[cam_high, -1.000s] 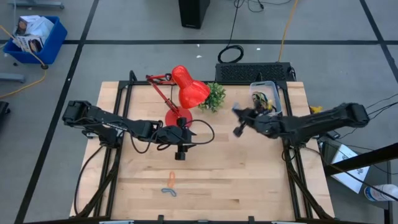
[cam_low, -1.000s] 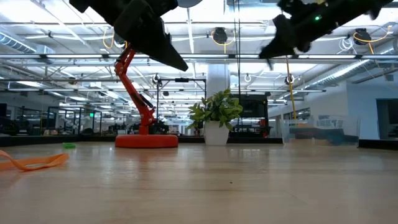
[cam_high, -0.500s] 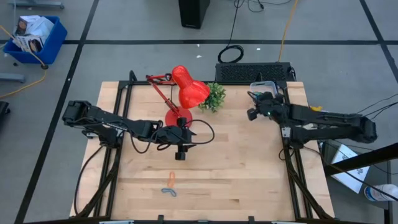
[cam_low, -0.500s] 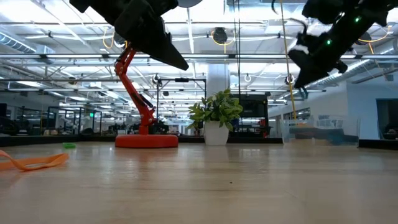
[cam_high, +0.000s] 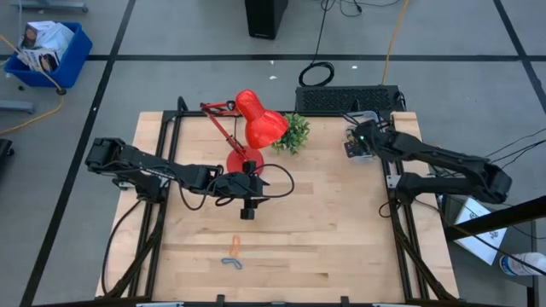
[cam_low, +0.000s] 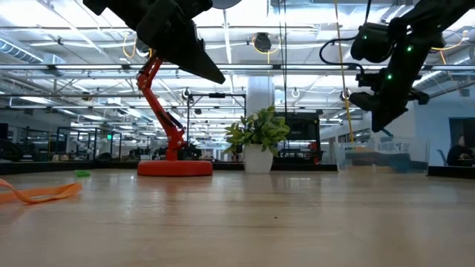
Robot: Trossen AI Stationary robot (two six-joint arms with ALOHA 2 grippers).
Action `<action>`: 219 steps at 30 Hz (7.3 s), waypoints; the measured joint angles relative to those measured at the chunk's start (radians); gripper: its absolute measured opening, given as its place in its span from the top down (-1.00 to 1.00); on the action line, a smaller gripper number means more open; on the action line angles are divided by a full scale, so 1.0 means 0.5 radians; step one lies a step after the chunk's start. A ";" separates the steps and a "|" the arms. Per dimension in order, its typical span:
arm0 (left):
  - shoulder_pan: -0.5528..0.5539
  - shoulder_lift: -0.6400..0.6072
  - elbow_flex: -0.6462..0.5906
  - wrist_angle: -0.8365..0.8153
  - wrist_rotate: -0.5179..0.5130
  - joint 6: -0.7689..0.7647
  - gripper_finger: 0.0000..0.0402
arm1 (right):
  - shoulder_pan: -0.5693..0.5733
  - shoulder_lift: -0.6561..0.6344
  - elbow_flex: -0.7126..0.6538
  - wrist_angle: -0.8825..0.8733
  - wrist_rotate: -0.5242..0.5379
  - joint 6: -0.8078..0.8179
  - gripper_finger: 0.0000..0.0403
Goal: Pick and place rubber bands into bin
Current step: Put the top blue rubber band into the transparent bin, then put the green rubber band into the transparent bin
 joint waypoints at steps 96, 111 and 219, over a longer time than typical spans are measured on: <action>0.203 -0.001 -0.304 -1.729 0.119 -2.315 0.34 | 0.858 0.105 0.000 1.225 -0.822 -0.942 0.41; 0.418 0.000 -0.398 -1.551 0.142 -2.301 0.35 | 0.858 0.105 0.000 1.233 -0.822 -0.942 0.44; 0.175 -0.040 -0.181 0.716 0.172 -0.006 0.96 | 0.860 0.119 0.001 1.436 -0.943 -0.739 0.02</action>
